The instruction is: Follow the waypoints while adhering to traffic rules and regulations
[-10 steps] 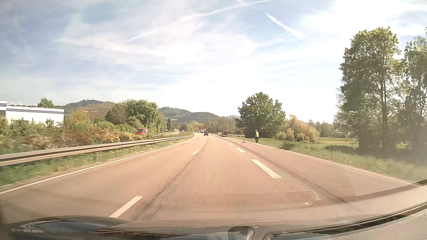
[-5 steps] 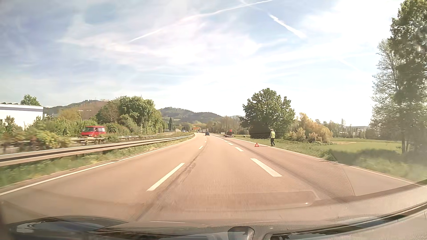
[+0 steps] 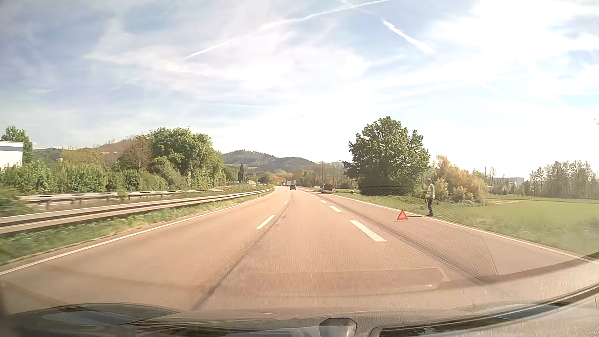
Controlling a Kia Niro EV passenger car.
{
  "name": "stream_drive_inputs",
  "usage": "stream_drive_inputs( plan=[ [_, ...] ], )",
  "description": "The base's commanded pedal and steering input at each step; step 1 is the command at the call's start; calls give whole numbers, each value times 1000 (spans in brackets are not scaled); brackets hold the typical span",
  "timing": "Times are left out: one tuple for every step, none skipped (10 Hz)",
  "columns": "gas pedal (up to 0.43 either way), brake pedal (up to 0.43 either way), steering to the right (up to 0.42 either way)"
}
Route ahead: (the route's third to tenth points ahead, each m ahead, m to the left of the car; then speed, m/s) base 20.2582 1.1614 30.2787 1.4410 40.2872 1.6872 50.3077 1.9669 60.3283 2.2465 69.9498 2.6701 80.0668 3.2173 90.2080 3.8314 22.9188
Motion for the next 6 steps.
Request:
stream_drive_inputs(
  plan=[
    [169, 0, -6],
    [169, 0, -6],
    [169, 0, -6],
    [169, 0, -6],
    [169, 0, -6],
    [169, 0, -6]
  ],
)
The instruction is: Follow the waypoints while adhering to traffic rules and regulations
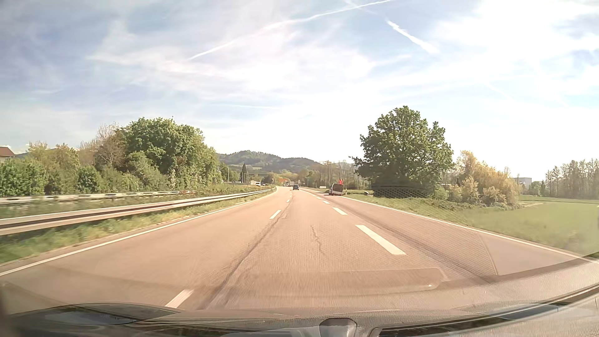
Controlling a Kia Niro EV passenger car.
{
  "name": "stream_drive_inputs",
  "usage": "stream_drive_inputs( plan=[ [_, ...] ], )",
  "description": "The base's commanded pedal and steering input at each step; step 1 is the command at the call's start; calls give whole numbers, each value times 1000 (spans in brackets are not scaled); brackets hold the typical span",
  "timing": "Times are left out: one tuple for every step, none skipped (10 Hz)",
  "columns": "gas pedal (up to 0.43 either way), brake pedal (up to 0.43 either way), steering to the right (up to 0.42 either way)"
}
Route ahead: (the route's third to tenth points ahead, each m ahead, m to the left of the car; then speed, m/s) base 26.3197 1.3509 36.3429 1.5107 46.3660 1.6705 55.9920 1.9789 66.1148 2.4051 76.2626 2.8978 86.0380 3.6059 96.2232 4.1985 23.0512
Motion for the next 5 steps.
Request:
stream_drive_inputs(
  plan=[
    [169, 0, -6],
    [169, 0, -6],
    [169, 0, -5],
    [169, 0, -5],
    [169, 0, -5]
  ],
)
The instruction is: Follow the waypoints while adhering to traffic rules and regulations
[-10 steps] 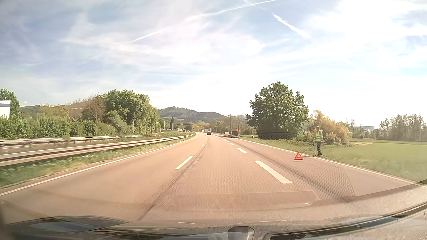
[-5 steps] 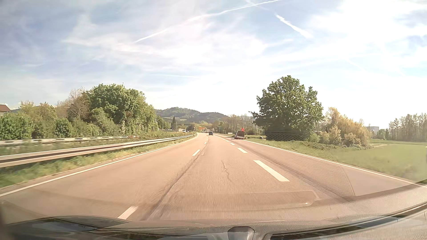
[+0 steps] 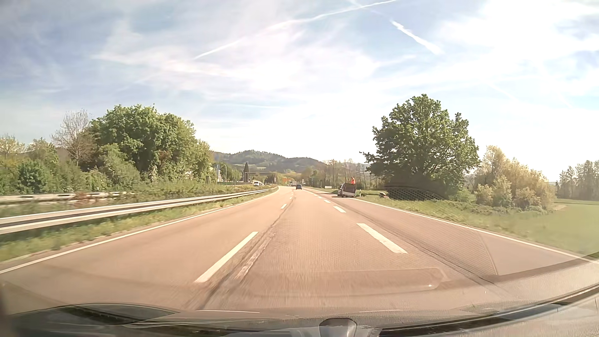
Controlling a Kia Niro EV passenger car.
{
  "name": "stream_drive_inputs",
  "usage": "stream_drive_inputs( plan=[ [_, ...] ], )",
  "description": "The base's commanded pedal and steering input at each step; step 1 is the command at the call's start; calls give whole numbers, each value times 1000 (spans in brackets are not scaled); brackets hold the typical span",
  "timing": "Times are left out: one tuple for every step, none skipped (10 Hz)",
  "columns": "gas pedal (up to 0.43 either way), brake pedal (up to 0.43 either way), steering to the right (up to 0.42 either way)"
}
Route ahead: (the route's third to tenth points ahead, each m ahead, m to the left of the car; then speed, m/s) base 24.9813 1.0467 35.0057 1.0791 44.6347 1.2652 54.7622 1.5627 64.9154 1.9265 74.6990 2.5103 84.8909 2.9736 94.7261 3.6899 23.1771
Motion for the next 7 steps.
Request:
stream_drive_inputs(
  plan=[
    [169, 0, -5],
    [169, 0, -4],
    [169, 0, -4],
    [169, 0, -4],
    [169, 0, -4],
    [169, 0, -4],
    [169, 0, -4]
  ],
)
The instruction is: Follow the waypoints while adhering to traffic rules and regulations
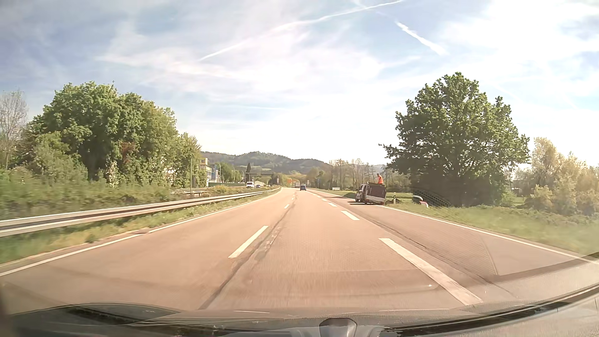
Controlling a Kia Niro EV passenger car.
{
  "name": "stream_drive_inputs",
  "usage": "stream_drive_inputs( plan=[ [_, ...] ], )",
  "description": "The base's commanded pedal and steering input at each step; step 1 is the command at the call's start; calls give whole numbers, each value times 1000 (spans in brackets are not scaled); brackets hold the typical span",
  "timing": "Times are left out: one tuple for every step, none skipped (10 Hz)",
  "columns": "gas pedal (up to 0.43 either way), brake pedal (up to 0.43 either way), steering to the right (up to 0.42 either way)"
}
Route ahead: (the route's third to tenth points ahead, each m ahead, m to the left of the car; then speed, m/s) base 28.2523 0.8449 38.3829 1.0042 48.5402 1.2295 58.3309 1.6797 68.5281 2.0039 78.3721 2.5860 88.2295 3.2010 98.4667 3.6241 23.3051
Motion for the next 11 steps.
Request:
stream_drive_inputs(
  plan=[
    [169, 0, -3],
    [169, 0, -2],
    [169, 0, -2],
    [169, 0, -2],
    [169, 0, -2],
    [169, 0, -2],
    [169, 0, -2],
    [169, 0, -2],
    [169, 0, -2],
    [169, 0, -2],
    [169, 0, -2]
  ],
)
